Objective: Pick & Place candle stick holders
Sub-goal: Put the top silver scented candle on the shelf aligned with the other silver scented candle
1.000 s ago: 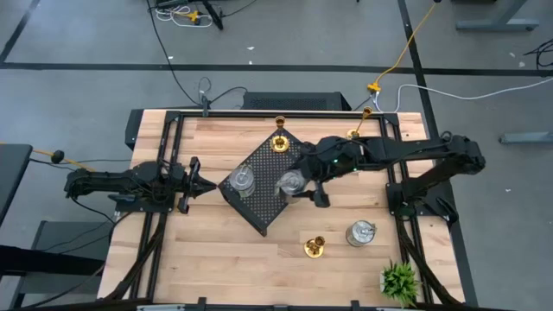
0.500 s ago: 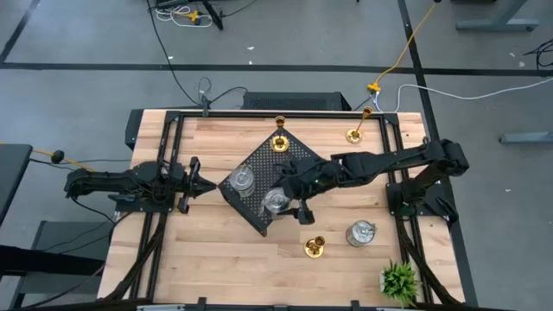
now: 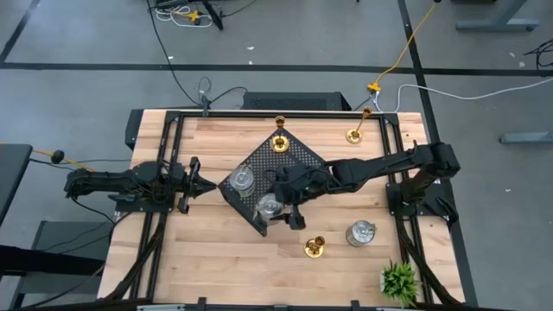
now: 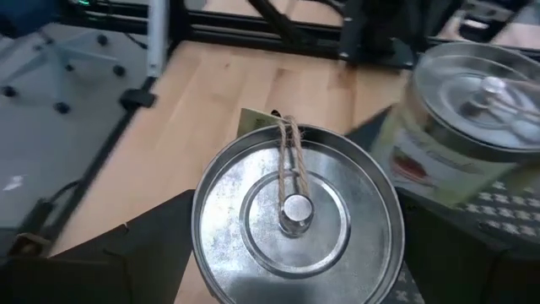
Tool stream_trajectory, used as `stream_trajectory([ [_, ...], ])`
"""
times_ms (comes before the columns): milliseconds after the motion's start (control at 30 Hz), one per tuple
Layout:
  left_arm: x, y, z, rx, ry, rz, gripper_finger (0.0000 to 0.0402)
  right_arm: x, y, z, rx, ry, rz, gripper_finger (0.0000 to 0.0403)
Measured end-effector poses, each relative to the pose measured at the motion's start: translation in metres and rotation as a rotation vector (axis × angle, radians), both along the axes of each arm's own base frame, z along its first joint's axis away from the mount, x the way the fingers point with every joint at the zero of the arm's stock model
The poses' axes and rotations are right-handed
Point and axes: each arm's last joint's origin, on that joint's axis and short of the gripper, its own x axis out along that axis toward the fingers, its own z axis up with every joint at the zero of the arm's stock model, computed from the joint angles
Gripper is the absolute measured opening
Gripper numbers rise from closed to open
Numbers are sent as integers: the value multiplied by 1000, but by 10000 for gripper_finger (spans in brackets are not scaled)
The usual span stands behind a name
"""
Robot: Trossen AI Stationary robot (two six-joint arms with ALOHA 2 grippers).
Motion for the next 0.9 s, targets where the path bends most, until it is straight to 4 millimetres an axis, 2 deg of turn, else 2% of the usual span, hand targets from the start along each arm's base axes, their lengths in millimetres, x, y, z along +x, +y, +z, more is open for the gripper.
stream_trajectory([
  [900,0,0,0,0,0,0,39,9,-3,-9,-61,-15,-86,368],
])
